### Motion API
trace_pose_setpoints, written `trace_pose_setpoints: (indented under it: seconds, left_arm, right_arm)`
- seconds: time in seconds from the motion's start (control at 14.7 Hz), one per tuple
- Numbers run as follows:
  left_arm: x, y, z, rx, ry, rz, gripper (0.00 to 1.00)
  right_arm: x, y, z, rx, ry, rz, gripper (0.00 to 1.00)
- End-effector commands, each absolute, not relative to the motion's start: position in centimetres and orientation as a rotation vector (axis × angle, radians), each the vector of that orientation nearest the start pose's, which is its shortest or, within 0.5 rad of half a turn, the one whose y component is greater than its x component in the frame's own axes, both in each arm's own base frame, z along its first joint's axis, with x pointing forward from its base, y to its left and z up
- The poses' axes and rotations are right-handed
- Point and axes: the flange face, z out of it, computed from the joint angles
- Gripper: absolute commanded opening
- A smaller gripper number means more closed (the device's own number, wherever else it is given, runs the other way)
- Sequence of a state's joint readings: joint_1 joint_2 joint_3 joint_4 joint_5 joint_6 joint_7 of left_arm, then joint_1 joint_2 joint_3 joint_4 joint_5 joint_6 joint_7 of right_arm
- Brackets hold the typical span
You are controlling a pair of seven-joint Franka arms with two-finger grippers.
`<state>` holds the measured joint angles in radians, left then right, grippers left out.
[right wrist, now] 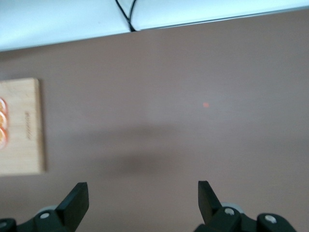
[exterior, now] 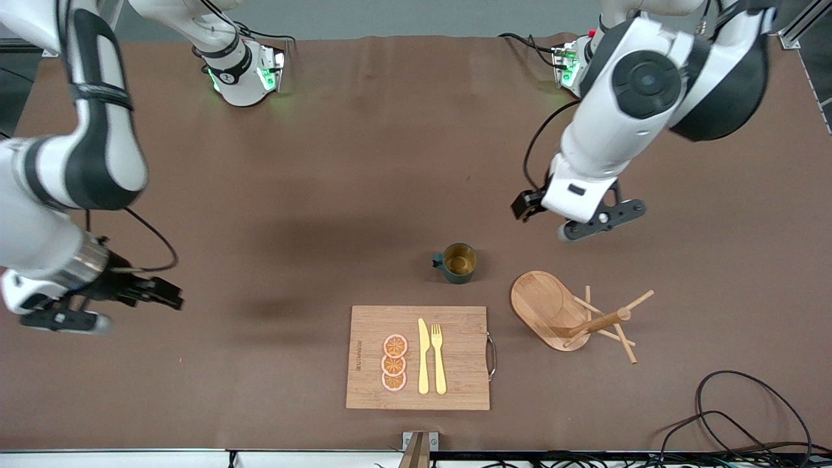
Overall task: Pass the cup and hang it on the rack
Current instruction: 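Set the mug down and withdraw the right gripper while the left gripper approaches, then lower the left gripper onto the mug handle and grasp it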
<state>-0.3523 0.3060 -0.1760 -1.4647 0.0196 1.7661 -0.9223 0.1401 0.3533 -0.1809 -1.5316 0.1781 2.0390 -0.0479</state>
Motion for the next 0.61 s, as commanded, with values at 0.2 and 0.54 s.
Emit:
trace_pose_setpoints:
  seconds: [0.2, 0.54]
  left_arm:
    - [57.8, -40.2, 43.9, -2.95, -0.975, -0.172, 1.0]
    - [56.3, -48.0, 36.7, -2.822, -1.245, -0.29, 1.0]
  right_arm:
    - [59.7, -6.0, 54.1, -3.082, -0.133, -0.191, 1.0]
    - [58.0, -5.5, 60.1, -3.116, -0.018, -0.199, 1.0]
